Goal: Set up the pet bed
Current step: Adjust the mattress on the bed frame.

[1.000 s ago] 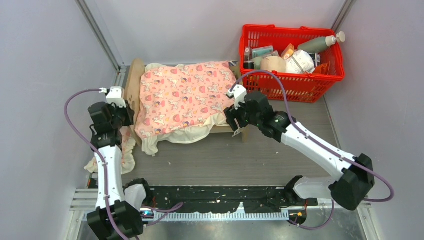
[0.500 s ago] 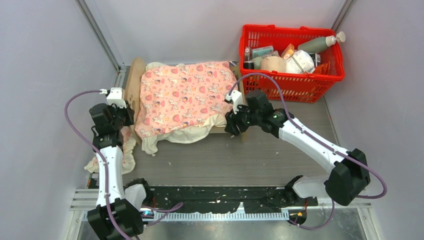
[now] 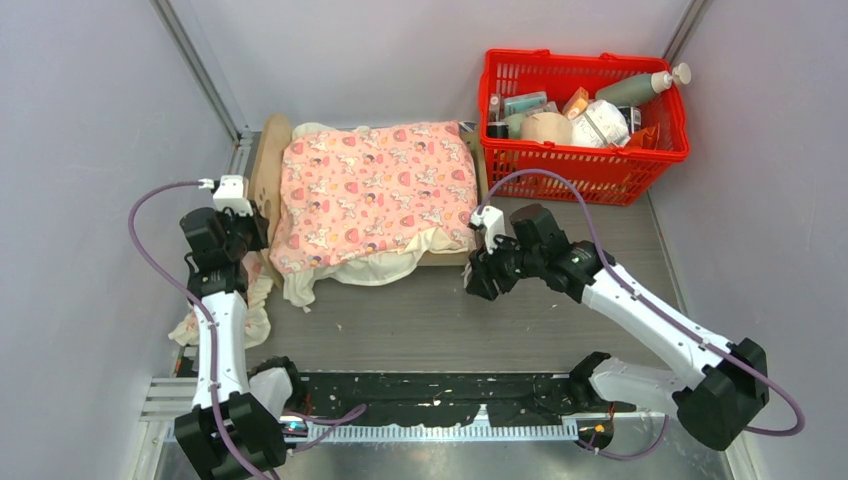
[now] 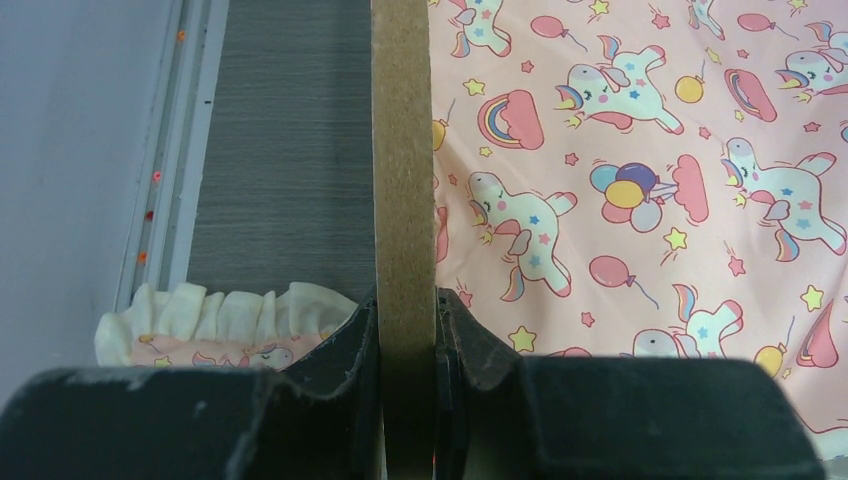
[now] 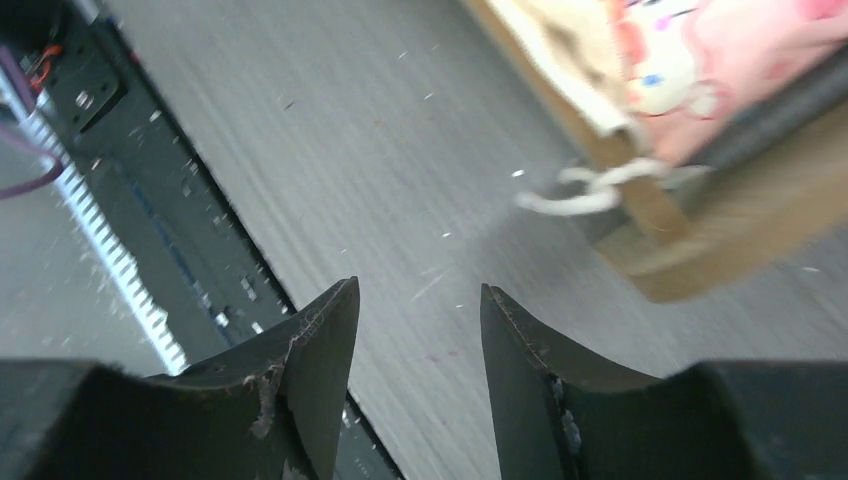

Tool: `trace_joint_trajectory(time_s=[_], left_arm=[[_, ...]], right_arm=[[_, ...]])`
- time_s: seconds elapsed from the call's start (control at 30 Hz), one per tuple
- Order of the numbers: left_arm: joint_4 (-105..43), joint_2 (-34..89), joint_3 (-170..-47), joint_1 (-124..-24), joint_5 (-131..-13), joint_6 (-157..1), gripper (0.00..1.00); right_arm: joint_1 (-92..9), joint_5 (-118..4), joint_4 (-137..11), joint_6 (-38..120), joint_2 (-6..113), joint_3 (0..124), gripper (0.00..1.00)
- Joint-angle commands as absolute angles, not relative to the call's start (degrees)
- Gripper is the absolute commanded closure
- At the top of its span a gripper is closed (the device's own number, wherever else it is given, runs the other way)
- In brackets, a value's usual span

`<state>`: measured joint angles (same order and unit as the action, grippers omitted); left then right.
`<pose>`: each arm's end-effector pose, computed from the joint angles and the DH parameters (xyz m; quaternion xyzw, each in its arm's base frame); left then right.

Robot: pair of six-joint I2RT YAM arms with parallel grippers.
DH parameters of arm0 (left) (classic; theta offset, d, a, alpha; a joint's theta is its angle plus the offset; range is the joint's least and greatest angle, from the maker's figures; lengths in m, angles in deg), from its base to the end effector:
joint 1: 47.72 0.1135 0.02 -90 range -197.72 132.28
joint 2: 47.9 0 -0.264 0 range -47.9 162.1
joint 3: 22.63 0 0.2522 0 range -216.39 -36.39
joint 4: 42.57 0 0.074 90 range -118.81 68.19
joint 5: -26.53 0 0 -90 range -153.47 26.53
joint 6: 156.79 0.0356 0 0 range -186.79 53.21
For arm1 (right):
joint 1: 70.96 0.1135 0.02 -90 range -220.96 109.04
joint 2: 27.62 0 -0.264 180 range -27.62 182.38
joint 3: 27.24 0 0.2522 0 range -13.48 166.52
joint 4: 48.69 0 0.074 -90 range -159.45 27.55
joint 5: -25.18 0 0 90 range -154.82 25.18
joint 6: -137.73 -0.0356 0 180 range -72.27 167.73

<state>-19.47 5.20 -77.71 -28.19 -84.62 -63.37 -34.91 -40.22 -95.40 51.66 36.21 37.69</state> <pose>0.2055 0.0593 0.2947 -0.0108 0.8173 -0.0377 0.5749 0.1773 0.1474 0.2793 -0.3849 0.8226 0.2917 0.3001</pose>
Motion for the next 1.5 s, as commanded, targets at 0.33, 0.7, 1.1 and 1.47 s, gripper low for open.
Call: trace_joint_trajectory(time_s=[0.33, 0.7, 1.1, 1.47], left_arm=[[-36.40, 4.53, -80.23, -29.44, -96.45, -66.43, 1.00], [-35.06, 5.58, -81.27, -29.42, -95.67, -65.09, 1.00], [-35.98, 6.49, -81.13, -29.44, -94.24, -65.21, 1.00], [-34.17, 7.04, -82.38, -29.40, -90.98, -63.99, 1.00]], right_arm=[[-32.91, -53.78, -76.23, 62.99, 37.23, 40.22, 0.36], [-32.38, -53.23, -74.25, 68.75, 45.72, 42.12, 0.46], [-30.09, -55.66, -80.05, 67.25, 38.03, 38.37, 0.95], [-27.62, -64.22, -82.00, 58.60, 30.56, 30.29, 0.95]])
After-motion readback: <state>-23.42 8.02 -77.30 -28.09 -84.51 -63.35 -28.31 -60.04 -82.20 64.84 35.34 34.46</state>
